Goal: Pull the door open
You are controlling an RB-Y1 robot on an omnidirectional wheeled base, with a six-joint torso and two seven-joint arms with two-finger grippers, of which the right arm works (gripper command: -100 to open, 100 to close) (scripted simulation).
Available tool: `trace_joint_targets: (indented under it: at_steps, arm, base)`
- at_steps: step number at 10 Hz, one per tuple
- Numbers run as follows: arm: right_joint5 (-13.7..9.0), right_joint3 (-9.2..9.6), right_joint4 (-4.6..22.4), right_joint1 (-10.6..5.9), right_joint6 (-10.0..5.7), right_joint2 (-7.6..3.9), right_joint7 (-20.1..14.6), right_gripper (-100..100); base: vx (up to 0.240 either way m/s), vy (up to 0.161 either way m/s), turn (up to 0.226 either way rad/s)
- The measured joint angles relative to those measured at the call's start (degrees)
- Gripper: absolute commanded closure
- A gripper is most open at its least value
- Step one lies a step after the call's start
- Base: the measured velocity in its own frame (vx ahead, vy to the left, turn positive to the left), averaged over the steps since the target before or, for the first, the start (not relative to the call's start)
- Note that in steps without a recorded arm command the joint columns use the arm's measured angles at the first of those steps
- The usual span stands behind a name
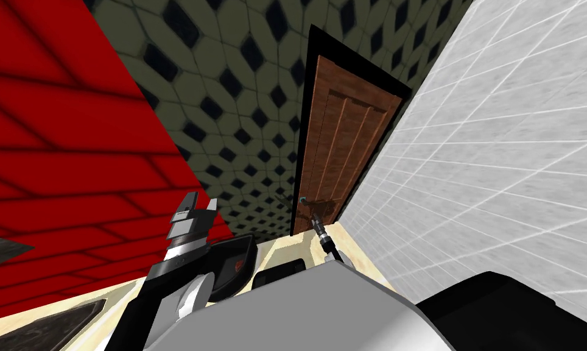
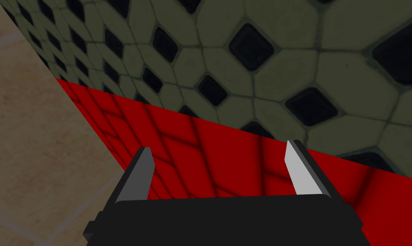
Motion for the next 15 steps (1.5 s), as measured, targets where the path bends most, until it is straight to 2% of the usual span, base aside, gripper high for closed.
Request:
trace_joint_targets:
  at_steps: [1,2,5,6,7,9,11,12,15]
  arm:
    - [0.0,0.01,0.2,-0.06,-0.15,-0.03,-0.1,-100]
    - [-1.1,-0.34,0.8,-0.51,-0.05,-0.31,0.2,-100]
    - [-4.1,-1.17,5.5,-2.66,-1.7,-0.56,1.1,-100]
    - [-5.1,-1.48,6.7,-3.31,-1.97,-0.85,1.3,-100]
    - [-6.2,-1.82,6.8,-3.28,-1.89,-1.24,1.6,-100]
    - [-8.1,-2.31,10.2,-4.77,-3.08,-1.56,2.0,-100]
    - [-10.7,-3.17,11.9,-5.91,-3.0,-1.89,3.0,-100]
    - [-10.8,-3.21,12.0,-6.02,-3.09,-1.92,3.0,100]
    - [-10.7,-3.21,11.9,-5.88,-2.92,-1.94,3.0,100]
  base:
    - [0.043,0.031,0.294]
    - [0.073,0.041,0.349]
    - [0.084,0.018,0.175]
    - [0.097,-0.018,0.2]
    - [0.098,-0.035,0.194]
    - [0.091,-0.06,0.217]
    - [0.047,-0.069,0.186]
    - [-0.012,0.011,-0.05]
    - [-0.005,0.008,-0.019]
